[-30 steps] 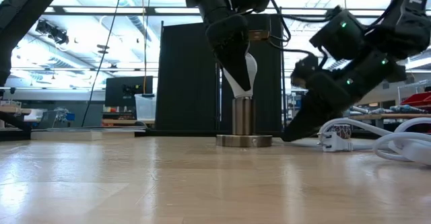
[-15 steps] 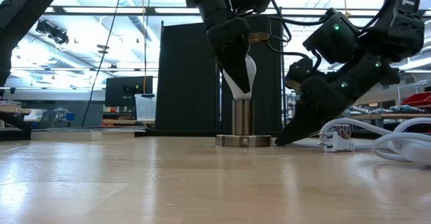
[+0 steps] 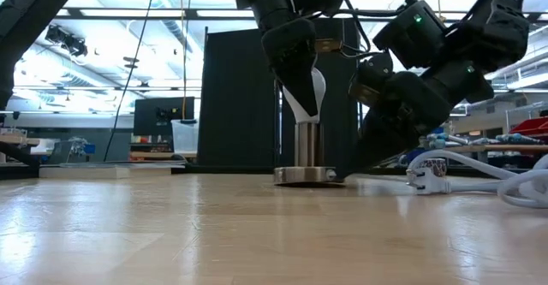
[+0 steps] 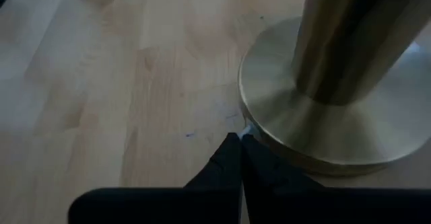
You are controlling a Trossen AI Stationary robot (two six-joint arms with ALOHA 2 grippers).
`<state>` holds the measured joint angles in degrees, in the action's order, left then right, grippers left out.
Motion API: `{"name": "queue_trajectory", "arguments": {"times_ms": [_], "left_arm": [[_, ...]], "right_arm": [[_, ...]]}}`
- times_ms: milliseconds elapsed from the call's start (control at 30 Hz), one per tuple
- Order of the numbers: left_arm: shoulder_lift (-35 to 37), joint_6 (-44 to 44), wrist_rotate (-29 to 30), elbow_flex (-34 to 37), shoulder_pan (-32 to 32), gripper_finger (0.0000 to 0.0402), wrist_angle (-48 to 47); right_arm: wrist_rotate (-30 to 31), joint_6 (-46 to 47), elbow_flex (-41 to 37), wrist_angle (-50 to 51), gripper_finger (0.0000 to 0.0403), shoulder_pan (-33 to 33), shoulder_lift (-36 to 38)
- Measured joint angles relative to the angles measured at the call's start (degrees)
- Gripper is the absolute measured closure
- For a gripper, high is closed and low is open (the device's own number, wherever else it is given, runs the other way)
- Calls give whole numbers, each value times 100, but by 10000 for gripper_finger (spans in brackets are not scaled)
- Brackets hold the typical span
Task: Screw lightbulb
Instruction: Insert the lightbulb into the desk lamp
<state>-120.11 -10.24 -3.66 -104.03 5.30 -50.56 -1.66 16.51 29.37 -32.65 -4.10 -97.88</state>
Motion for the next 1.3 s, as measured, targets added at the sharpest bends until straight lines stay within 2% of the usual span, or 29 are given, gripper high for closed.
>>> {"name": "queue_trajectory", "arguments": {"times_ms": [133,233,533,700,933,1100,1200,1300], "left_arm": [[-13,-119,-19,2,-11,142,2],[-18,-140,-77,2,-11,142,5],[-27,-159,-332,7,-7,142,54],[-27,-312,-337,7,-17,142,48],[-27,-321,-341,7,-20,142,23],[-27,-313,-347,7,-20,142,17],[-27,-308,-347,7,-20,142,3],[-27,-308,-354,7,-20,142,0]], "right_arm": [[-55,209,68,-95,385,13,-198],[-152,552,70,-119,364,15,-217],[-446,1080,81,-135,226,13,-30],[298,1049,81,-141,178,-11,3],[928,1018,-28,-250,174,-64,3],[1304,642,-383,-647,174,-61,16],[1185,456,-661,-1019,174,67,24],[672,398,-956,-1345,175,174,38]]}}
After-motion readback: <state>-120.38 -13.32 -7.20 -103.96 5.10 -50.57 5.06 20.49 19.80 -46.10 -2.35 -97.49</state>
